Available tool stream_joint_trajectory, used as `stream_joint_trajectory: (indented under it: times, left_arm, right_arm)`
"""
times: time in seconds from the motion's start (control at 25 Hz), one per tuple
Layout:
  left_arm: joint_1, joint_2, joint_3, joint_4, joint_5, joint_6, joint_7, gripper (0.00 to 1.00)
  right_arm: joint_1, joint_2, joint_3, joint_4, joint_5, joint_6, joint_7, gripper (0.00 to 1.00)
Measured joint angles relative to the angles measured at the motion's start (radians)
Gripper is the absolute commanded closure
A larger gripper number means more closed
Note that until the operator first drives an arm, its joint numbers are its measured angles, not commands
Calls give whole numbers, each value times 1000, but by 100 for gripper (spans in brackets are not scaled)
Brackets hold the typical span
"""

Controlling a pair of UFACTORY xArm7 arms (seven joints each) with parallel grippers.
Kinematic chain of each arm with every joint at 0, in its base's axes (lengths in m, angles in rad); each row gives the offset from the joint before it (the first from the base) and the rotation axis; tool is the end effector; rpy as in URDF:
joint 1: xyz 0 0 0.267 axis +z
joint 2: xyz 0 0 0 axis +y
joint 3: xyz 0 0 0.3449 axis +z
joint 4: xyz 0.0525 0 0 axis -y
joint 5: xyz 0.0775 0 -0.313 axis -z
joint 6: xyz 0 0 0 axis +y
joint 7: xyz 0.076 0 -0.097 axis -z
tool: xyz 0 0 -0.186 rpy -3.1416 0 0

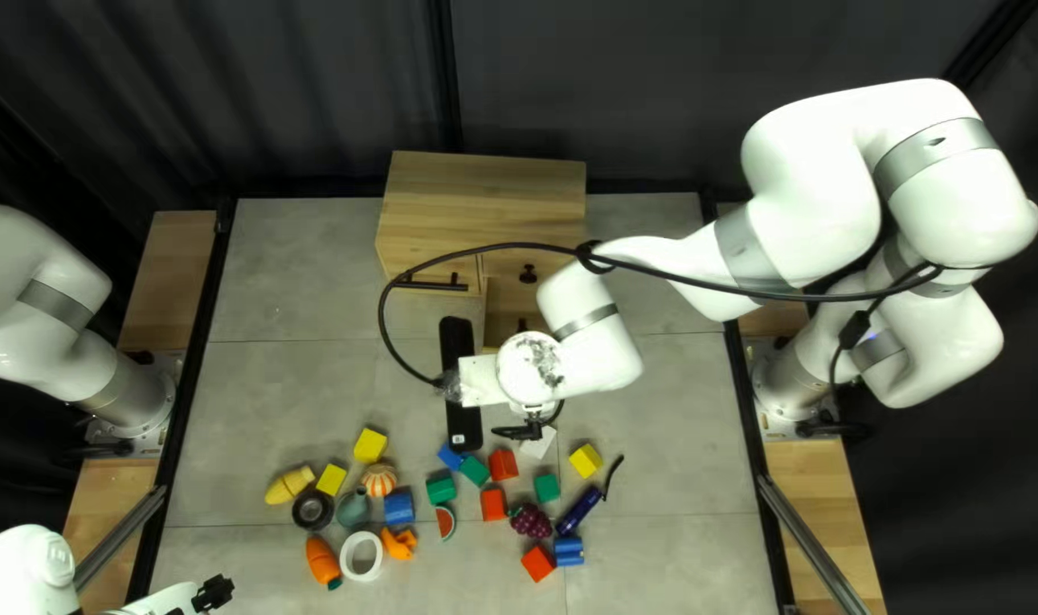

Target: Open drawers and place objects into drawer and close

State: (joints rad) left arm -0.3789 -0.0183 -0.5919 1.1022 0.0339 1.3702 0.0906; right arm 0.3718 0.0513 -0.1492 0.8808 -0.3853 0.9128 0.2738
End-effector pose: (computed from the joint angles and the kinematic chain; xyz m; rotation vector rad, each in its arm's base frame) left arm 0.2138 -0.2965 0.2524 -2.5621 1.5202 0.3156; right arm 0.4190 0.0258 0.1766 2.8149 0.2808 -0.0082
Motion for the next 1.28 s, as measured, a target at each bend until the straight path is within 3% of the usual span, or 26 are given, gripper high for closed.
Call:
stream_joint_trajectory:
  times: [0.52, 0.84, 1.28]
  left_arm:
    - [0, 0, 0, 0, 0, 0, 0, 0]
    - [0, 0, 0, 0, 0, 0, 0, 0]
    - [0, 0, 0, 0, 0, 0, 0, 0]
  right_arm:
    - [5, -68, 5, -44, -1, 33, -28, 0]
    - [49, -22, 51, 17, 32, 106, -84, 0]
    - [55, 55, 76, 19, 117, -10, -202, 0]
